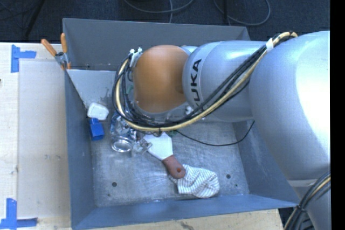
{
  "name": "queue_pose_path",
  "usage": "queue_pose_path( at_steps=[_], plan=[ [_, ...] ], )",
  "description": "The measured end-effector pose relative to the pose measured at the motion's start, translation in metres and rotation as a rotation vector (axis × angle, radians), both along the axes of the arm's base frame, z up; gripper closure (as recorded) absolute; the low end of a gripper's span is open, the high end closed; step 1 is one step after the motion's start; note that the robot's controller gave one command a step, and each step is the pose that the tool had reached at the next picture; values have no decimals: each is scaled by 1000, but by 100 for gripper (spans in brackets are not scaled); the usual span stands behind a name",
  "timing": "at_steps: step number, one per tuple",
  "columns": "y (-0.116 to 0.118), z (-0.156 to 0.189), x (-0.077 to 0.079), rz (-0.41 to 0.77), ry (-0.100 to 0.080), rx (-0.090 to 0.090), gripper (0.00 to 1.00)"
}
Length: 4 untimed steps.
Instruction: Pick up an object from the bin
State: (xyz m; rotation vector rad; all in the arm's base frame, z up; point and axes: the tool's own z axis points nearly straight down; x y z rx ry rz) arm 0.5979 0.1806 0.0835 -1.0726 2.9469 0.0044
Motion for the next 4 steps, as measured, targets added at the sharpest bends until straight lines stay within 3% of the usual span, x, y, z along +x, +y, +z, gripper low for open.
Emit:
queue_pose_path(
  at_steps=[2,4],
  plan=[
    [-1,19,-4,-1,14,-5,100],
    [0,60,-1,-1,3,-3,100]
  ],
)
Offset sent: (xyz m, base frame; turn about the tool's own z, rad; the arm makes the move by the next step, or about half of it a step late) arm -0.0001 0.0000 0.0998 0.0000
